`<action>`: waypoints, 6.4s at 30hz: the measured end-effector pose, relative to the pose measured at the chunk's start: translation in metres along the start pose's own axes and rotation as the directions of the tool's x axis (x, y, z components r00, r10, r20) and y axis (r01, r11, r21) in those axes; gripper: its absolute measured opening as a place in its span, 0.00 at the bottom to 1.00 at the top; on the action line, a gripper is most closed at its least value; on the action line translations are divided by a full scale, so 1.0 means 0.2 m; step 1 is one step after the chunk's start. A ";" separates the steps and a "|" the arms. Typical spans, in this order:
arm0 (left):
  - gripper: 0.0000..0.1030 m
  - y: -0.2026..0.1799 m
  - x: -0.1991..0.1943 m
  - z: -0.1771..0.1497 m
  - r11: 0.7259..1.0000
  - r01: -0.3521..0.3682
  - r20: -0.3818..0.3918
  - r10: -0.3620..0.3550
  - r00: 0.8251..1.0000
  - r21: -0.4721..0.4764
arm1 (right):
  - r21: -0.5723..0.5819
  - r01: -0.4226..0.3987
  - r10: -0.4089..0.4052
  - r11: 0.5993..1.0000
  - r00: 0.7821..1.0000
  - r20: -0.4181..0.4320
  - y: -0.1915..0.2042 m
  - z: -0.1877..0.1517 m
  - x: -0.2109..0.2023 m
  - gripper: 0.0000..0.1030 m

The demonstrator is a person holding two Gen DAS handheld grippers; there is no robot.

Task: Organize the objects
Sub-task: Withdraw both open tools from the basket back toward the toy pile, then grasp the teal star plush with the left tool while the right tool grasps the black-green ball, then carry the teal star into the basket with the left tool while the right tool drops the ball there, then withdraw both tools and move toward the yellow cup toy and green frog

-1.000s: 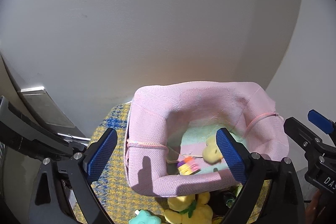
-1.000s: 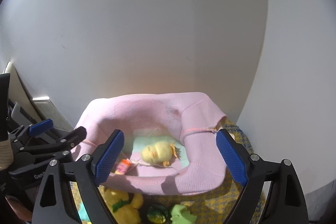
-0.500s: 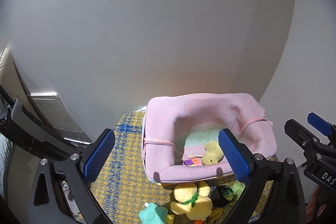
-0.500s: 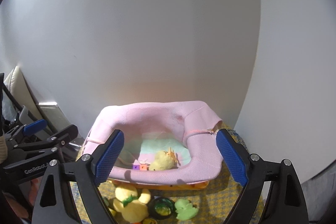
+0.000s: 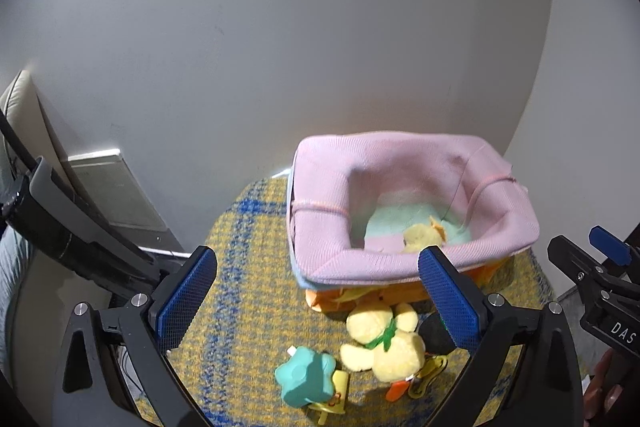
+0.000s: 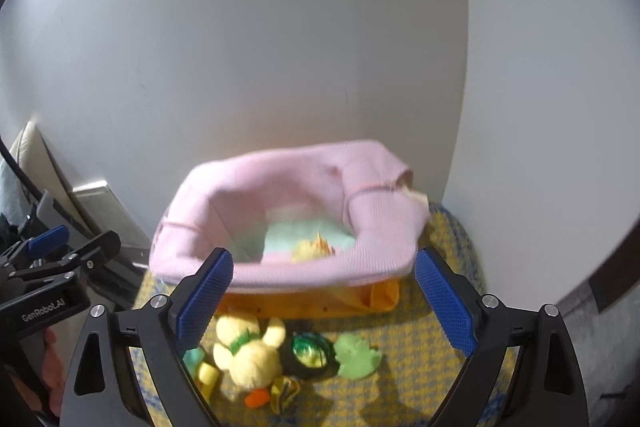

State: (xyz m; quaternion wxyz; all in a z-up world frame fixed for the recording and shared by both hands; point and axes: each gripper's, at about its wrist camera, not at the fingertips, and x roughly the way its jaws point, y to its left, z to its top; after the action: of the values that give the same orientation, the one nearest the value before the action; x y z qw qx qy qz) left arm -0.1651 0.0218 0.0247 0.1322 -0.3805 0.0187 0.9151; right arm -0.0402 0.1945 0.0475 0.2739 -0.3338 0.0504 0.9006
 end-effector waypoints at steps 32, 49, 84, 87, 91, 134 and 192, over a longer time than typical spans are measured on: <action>0.90 0.12 0.46 -0.68 0.995 0.025 -0.240 -0.047 0.970 -0.097 | -0.064 0.031 -0.042 0.997 0.985 -0.169 0.08 -0.55 0.26 0.90; 0.53 0.07 0.53 -0.77 0.994 0.070 -0.263 -0.091 0.960 -0.089 | -0.049 0.044 -0.053 0.998 0.976 -0.213 0.05 -0.64 0.34 0.90; 0.51 0.21 0.44 -0.70 0.994 0.037 -0.188 -0.055 0.981 -0.102 | -0.027 0.032 -0.039 0.999 0.960 -0.276 0.12 -0.59 0.57 0.61; 0.51 0.22 0.45 -0.70 0.994 0.036 -0.194 -0.056 0.979 -0.107 | -0.017 0.028 -0.031 0.999 0.958 -0.286 0.13 -0.60 0.62 0.58; 0.51 0.23 0.48 -0.71 0.994 0.037 -0.201 -0.059 0.978 -0.107 | -0.063 0.044 -0.059 0.997 0.960 -0.273 0.19 -0.58 0.64 0.59; 0.49 -0.03 0.10 -0.28 0.990 0.140 -0.015 -0.141 0.990 -0.007 | -0.016 0.028 -0.029 0.999 0.999 -0.037 0.15 -0.15 0.05 0.50; 0.97 -0.07 0.09 -0.02 0.991 0.135 0.051 -0.136 0.989 0.020 | 0.011 0.074 -0.075 0.997 0.996 0.038 0.03 0.17 0.08 0.84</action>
State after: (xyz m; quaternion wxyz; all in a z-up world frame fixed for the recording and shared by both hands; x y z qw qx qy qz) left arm -0.1708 0.0388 0.0091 0.1978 -0.3557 -0.0032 0.9134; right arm -0.0727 0.2059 0.0639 0.3098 -0.3167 0.0369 0.8958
